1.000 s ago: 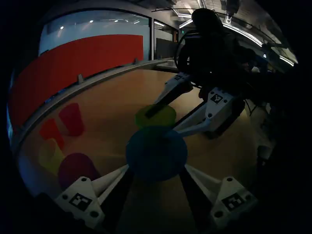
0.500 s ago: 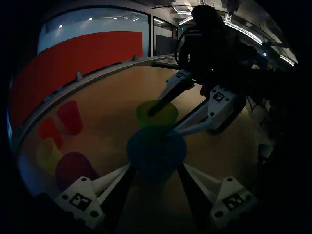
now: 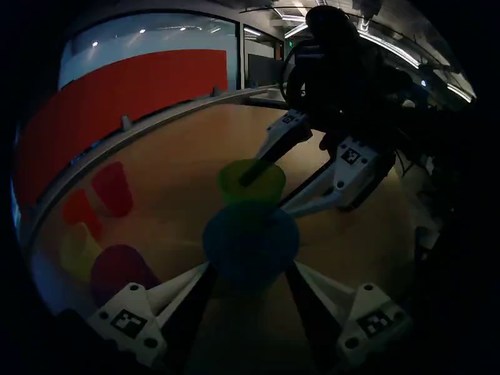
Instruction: Pour water
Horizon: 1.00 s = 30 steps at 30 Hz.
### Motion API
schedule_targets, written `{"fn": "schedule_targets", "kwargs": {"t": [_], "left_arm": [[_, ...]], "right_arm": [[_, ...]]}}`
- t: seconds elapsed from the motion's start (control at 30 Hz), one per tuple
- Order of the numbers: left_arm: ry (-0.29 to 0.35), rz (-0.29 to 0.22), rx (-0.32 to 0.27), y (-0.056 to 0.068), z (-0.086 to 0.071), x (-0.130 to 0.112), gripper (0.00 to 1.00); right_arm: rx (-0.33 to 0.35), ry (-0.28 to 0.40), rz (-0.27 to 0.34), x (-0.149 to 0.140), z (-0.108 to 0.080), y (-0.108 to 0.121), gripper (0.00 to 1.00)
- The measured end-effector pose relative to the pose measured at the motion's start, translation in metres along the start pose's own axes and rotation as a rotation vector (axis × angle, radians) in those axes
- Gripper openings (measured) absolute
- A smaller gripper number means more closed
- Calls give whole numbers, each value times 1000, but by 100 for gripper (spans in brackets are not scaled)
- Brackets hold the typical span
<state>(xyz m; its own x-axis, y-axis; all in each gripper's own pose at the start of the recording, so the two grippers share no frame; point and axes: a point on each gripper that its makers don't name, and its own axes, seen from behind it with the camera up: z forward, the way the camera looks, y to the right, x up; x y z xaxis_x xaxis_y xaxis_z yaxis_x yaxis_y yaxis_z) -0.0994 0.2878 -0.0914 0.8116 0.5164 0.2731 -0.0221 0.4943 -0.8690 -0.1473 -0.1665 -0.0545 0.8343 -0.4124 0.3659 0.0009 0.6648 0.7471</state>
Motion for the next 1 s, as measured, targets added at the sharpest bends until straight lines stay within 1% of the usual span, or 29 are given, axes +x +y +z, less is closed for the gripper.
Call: {"fn": "schedule_targets", "kwargs": {"t": [0.17, 0.47, 0.6, 0.8, 1.0], "left_arm": [[-1, 12, 4, 0, -1, 1, 78], [5, 7, 8, 0, -2, 1, 79], [4, -6, 8, 0, -2, 1, 79], [-4, -39, 7, -3, 1, 1, 79], [-21, -41, 5, -5, 4, -3, 79]], "right_arm": [[-2, 1, 1, 1, -1, 1, 92], [-6, -2, -6, -1, -3, 2, 92], [-7, -2, -4, 0, -3, 2, 92], [-8, -5, -9, -1, -2, 2, 92], [-7, -7, -7, -2, -1, 3, 92]]}}
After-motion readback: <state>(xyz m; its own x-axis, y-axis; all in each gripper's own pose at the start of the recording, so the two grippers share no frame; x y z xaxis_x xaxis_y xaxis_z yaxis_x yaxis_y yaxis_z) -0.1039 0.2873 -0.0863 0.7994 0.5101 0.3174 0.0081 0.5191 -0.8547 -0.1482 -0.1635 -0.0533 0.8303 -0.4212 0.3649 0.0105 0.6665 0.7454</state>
